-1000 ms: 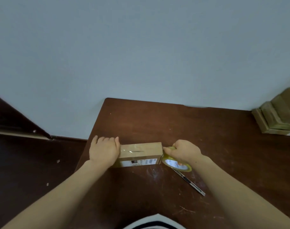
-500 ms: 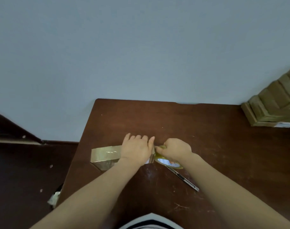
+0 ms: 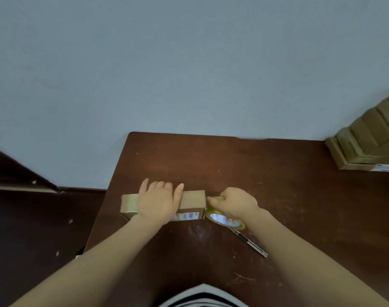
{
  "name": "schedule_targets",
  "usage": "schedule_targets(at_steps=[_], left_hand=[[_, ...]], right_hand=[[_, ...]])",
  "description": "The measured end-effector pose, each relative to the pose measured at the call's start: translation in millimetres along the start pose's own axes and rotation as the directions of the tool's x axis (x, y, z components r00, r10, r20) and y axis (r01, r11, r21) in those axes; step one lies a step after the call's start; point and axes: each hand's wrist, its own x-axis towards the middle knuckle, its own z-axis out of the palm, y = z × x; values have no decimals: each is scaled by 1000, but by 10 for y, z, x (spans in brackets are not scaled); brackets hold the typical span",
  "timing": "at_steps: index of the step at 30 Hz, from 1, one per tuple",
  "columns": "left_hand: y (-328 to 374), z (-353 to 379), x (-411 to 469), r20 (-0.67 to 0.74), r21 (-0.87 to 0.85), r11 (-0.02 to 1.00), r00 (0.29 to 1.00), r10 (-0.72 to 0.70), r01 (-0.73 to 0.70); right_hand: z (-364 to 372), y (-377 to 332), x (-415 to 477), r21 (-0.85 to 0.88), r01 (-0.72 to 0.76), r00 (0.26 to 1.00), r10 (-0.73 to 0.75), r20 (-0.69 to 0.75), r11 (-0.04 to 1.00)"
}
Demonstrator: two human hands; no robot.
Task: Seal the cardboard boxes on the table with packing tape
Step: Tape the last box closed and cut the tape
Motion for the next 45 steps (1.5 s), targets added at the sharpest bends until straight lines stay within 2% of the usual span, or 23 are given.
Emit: schedule_targets(at_steps=[6, 7, 10, 15, 18, 19, 21, 22, 23, 25, 26, 27, 29, 30, 32, 35, 37, 40, 43, 44, 45], left_hand=[[-160, -13, -22, 26, -181, 982, 998, 59, -53], [-289, -6, -35, 4, -164, 986, 1000, 30, -29], [-607, 33, -128, -21, -78, 983, 986, -167, 165], [-665, 97, -160, -54, -290, 950, 989, -137, 116], [-620, 48, -161, -48, -94, 983, 985, -166, 161], [-538, 27, -163, -62, -71, 991, 991, -115, 110], [-297, -38, -150, -49, -178, 967, 983, 177, -183], [-153, -73, -148, 18, -241, 919, 945, 327, -313], [-10, -108, -137, 105, -252, 889, 903, 418, -382], [194, -175, -64, 244, -181, 905, 874, 420, -384], [245, -230, -22, 264, -168, 916, 879, 398, -365], [265, -294, 19, 261, -194, 917, 882, 391, -349], [213, -452, 104, 219, -386, 877, 894, 390, -288], [157, -546, 123, 209, -530, 819, 903, 377, -219], [18, -710, 100, 200, -784, 617, 912, 359, -71], [-215, -754, -19, 189, -976, 173, 916, 354, 135], [-321, -686, -83, 192, -971, -74, 927, 322, 227], [-424, -588, -98, 211, -925, -264, 948, 237, 272], [-520, -501, -163, 211, -791, -551, 965, 158, 264], [-536, -467, -185, 216, -749, -616, 969, 119, 243], [-538, -440, -202, 222, -748, -628, 973, 70, 216]], right_hand=[[19, -14, -22, -39, -6, 1000, 6, 2, 999], [6, -28, -15, -37, 0, 1000, -1, -7, 999], [31, -51, 10, -19, 18, 1000, -19, -18, 1000], [64, -74, -3, -30, -3, 1000, 3, -11, 1000], [65, -102, -9, -17, 1, 1000, -1, -8, 1000], [80, -106, -22, -19, -1, 1000, 1, -15, 1000], [90, -114, -35, -15, -3, 1000, 2, -25, 1000], [82, -116, -38, -2, -3, 1000, 3, -15, 1000], [73, -114, -45, 10, -2, 1000, 2, 1, 1000], [37, -110, -77, 19, 3, 1000, -4, 21, 1000], [-7, -108, -101, 18, 8, 1000, -9, 28, 1000], [-83, -113, -134, 26, 24, 999, -24, 29, 999], [-381, -137, -223, 129, 67, 997, -73, 41, 989], [-583, -156, -288, 240, 92, 992, -109, 58, 966], [-1023, -196, -467, 472, 156, 962, -241, 126, 868], [-1439, -346, -687, 603, 364, 841, -529, 115, 710], [-1442, -523, -699, 650, 403, 830, -556, 38, 645], [-1254, -863, -637, 723, 375, 867, -495, -53, 580], [-1097, -1162, -590, 744, 387, 867, -489, -94, 544], [-1066, -1244, -585, 742, 394, 865, -493, -99, 543], [-1037, -1314, -579, 737, 397, 865, -491, -101, 547]])
